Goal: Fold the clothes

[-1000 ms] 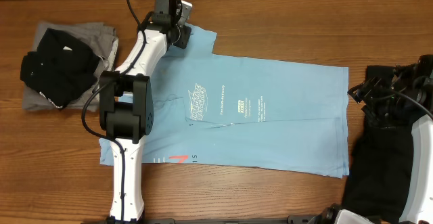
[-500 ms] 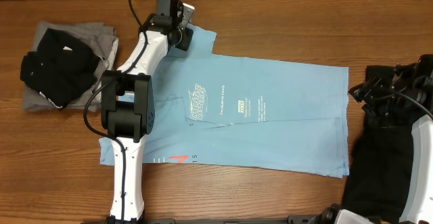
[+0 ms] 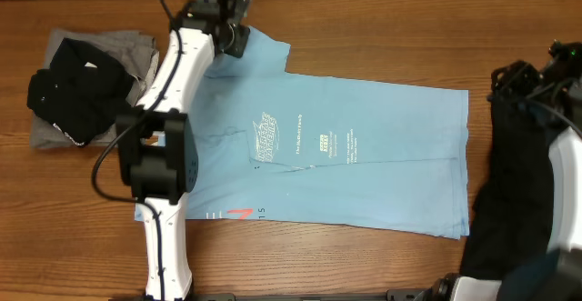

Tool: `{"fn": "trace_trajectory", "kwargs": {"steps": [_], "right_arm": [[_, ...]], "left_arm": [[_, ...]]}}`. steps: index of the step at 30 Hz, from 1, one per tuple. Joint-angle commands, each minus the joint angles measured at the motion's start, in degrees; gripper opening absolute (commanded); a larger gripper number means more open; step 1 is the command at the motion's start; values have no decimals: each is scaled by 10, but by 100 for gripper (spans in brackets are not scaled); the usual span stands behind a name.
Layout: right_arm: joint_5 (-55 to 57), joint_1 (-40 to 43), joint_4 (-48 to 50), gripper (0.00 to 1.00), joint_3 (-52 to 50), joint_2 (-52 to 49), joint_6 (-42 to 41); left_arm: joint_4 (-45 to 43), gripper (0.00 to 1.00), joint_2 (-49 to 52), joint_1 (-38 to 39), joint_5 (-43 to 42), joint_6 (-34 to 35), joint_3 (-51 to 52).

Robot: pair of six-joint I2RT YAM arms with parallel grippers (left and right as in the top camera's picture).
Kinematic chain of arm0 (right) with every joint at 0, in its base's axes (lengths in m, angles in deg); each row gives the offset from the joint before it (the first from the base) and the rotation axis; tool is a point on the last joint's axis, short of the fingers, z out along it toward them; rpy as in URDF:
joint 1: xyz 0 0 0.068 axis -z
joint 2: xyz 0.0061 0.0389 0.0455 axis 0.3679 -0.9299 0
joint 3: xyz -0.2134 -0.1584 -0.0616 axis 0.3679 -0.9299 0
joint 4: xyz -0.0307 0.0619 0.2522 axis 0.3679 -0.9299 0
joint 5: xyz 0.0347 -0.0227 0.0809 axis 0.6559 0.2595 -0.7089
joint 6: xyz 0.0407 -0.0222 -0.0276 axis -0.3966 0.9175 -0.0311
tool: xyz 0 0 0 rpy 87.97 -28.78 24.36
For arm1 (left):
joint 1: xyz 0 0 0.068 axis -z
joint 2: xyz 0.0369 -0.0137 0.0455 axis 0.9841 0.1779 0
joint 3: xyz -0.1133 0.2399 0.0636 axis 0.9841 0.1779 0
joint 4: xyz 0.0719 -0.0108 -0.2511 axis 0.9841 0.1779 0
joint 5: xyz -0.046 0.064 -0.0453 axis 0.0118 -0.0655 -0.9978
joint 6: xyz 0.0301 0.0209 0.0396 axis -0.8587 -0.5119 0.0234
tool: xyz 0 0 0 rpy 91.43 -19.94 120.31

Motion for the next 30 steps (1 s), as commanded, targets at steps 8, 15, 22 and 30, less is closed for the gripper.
{"fn": "trace_trajectory", "kwargs": {"steps": [8,15,22,30], "right_arm": [[14,-3,176,51,6,-189,32],[20,-5,235,52,6,-296,35],[23,-37,231,62,6,-331,49],[104,-74,186,26,6,-331,47]], "left_arm": [[115,4,-63,-3,16,1,-19],[163,4,-63,-2,14,7,-19],[172,4,-63,-2,16,6,-19],[171,4,-63,-4,16,6,-19]]}}
